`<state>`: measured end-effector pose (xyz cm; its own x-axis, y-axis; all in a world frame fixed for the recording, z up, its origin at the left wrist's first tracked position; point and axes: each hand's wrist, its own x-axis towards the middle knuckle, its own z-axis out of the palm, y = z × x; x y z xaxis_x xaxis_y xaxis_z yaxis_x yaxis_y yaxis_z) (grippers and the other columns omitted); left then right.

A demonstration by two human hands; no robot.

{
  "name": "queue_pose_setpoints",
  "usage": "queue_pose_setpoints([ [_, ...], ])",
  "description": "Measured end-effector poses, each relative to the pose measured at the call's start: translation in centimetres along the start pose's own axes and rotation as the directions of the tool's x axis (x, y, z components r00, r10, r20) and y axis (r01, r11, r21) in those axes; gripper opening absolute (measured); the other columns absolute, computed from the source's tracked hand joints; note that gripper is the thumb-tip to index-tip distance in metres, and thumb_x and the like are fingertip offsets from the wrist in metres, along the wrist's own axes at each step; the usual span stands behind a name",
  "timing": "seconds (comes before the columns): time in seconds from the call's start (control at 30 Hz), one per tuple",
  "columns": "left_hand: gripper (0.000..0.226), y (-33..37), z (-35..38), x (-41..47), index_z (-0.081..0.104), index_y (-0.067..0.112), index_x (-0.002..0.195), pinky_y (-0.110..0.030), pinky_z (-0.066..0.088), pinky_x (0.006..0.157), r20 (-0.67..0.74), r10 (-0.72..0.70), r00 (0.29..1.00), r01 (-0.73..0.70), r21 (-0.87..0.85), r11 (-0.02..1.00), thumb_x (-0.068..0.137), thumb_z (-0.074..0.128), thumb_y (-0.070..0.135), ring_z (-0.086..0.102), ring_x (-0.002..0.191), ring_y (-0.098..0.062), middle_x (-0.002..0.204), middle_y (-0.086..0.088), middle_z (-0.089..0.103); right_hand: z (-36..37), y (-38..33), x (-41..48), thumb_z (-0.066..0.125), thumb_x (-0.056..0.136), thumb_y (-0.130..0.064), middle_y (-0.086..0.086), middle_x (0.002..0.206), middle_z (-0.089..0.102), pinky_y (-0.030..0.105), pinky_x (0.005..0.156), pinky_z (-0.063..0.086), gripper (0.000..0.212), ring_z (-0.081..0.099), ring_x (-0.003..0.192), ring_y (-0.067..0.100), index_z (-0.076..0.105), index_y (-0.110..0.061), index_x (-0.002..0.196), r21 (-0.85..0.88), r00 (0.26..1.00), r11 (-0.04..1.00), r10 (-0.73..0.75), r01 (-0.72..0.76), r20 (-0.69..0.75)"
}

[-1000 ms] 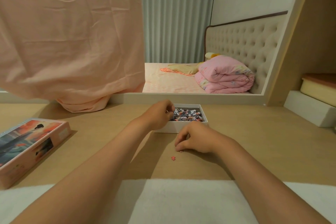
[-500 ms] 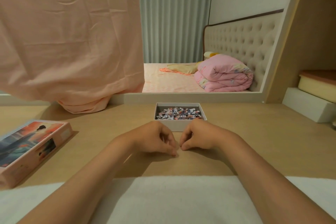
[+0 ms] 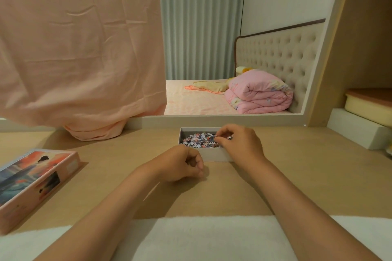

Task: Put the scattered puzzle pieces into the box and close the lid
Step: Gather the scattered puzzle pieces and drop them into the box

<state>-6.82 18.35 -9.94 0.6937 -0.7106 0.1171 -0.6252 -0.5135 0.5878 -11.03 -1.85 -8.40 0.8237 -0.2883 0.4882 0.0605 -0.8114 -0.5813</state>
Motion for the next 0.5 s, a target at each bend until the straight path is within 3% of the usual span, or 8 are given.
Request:
queue_pose_setpoints([
  [0.2, 0.005, 0.6, -1.2, 3.7, 0.073, 0.023, 0.083, -0.016, 0.04, 0.062, -0.404, -0.015, 0.915, 0.014, -0.005, 1.0, 0.087, 0.07, 0.021, 0.055, 0.063, 0.003, 0.071, 0.013, 0.067, 1.6, 1.3, 0.6, 0.071, 0.086, -0.038, -0.009, 0.086, 0.072, 0.028, 0.068, 0.041, 0.009, 0.059, 0.086, 0.014, 0.078, -0.035, 0.091, -0.049, 0.998, 0.998, -0.038, 0.036, -0.042],
  [0.27, 0.01, 0.4, -1.2, 4.9, 0.076, 0.023, 0.092, -0.023, 0.041, 0.067, -0.391, -0.04, 0.919, 0.066, 0.054, 0.996, 0.091, 0.066, 0.026, 0.06, 0.073, -0.003, 0.078, 0.012, 0.068, 1.8, 1.7, 0.8, 0.067, 0.09, -0.036, -0.008, 0.096, 0.074, 0.031, 0.076, 0.043, 0.015, 0.056, 0.093, 0.018, 0.079, -0.034, 0.099, -0.07, 0.996, 0.993, -0.095, 0.094, 0.0],
  [0.33, 0.019, -0.2, -0.8, 5.5, 0.076, 0.025, 0.102, -0.029, 0.042, 0.077, -0.352, -0.027, 0.936, 0.113, 0.226, 0.968, 0.095, 0.059, 0.032, 0.059, 0.095, -0.018, 0.097, 0.004, 0.068, 1.8, 2.1, 0.9, 0.064, 0.093, -0.035, -0.008, 0.111, 0.072, 0.034, 0.088, 0.043, 0.019, 0.055, 0.103, 0.021, 0.077, -0.032, 0.107, -0.085, 0.991, 0.989, -0.116, 0.121, 0.062],
  [0.4, 0.027, -1.0, -0.3, 5.7, 0.071, 0.031, 0.115, -0.036, 0.039, 0.095, -0.356, -0.013, 0.934, 0.149, 0.356, 0.923, 0.097, 0.053, 0.039, 0.047, 0.115, -0.025, 0.121, 0.0, 0.062, 1.8, 2.9, 1.0, 0.06, 0.096, -0.037, -0.003, 0.129, 0.064, 0.036, 0.1, 0.04, 0.026, 0.051, 0.118, 0.024, 0.073, -0.03, 0.117, -0.109, 0.992, 0.99, -0.076, 0.087, 0.099],
  [0.5, 0.043, -2.0, 0.5, 5.2, 0.054, 0.034, 0.137, -0.039, 0.025, 0.113, -0.397, -0.122, 0.91, 0.269, 0.34, 0.901, 0.098, 0.044, 0.05, 0.028, 0.137, -0.027, 0.149, -0.004, 0.041, 2.1, 3.7, 1.0, 0.051, 0.097, -0.047, 0.008, 0.15, 0.043, 0.038, 0.112, 0.034, 0.048, 0.04, 0.137, 0.029, 0.057, -0.025, 0.14, -0.1, 0.974, 0.994, 0.068, -0.047, 0.216],
])
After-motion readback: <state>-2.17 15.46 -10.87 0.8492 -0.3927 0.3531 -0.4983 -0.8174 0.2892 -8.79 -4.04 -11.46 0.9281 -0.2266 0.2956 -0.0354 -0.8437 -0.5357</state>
